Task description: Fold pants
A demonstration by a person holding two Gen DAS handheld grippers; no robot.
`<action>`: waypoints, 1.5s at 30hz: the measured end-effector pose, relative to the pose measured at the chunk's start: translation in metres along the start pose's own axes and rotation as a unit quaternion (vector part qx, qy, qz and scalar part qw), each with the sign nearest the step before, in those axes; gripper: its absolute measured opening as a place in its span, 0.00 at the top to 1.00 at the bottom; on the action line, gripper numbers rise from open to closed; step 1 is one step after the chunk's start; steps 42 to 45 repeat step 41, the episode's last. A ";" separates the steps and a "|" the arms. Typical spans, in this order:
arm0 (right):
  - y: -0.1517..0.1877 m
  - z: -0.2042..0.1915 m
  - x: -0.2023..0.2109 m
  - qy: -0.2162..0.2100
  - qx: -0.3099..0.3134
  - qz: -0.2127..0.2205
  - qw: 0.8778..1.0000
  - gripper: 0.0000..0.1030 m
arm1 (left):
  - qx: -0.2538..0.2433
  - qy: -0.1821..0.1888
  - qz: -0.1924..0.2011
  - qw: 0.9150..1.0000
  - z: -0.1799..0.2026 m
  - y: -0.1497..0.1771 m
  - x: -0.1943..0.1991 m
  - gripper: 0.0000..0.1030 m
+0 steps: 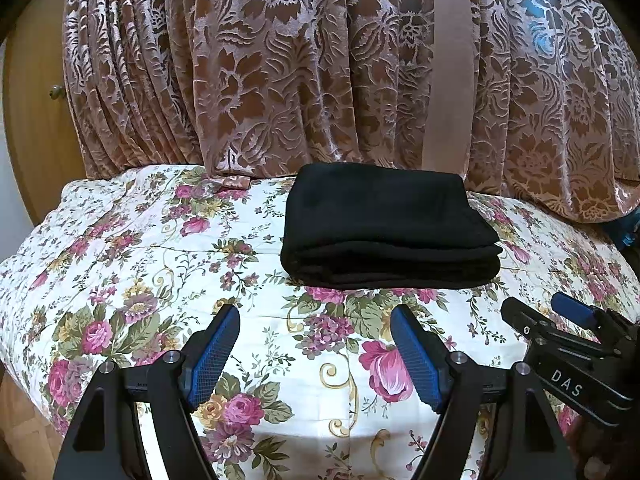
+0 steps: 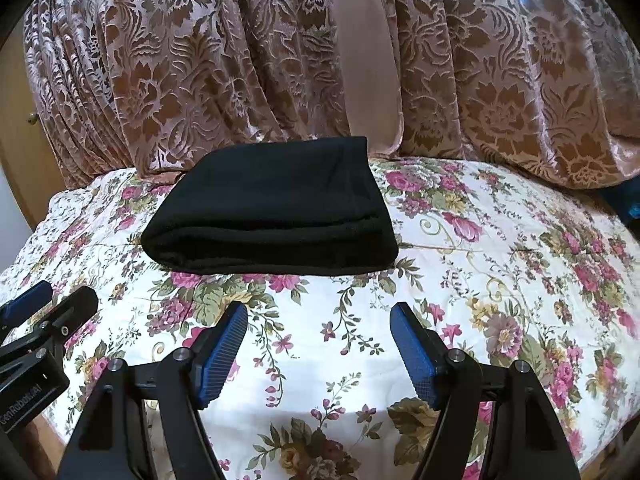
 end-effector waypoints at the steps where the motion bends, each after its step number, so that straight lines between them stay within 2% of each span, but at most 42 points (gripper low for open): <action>1: -0.001 0.000 0.000 0.000 0.001 0.001 1.000 0.28 | 0.001 0.000 0.001 1.000 0.000 0.000 0.001 0.24; 29: 0.003 -0.008 0.004 -0.006 0.012 -0.001 1.000 0.28 | 0.011 -0.012 0.019 1.000 -0.007 -0.007 0.014 0.24; 36: 0.006 -0.007 0.003 -0.007 0.012 -0.004 1.000 0.28 | 0.016 -0.009 0.004 1.000 -0.007 -0.005 0.011 0.24; 39: 0.008 -0.005 0.001 -0.006 0.011 -0.008 1.000 0.28 | 0.014 -0.015 0.014 1.000 -0.008 -0.005 0.011 0.30; 45: 0.009 -0.003 0.000 -0.005 0.011 -0.009 1.000 0.28 | 0.015 -0.005 0.010 1.000 -0.008 -0.004 0.008 0.30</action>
Point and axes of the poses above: each gripper's, at about its wrist camera, not at the fingertips, and x roughly against the way its jaws point, z to its right, y to its underside, the point moved 3 cm from there along -x, roughly the way its jaws point, and after that the axes turned 12 degrees about z, right-handed, at the moved point
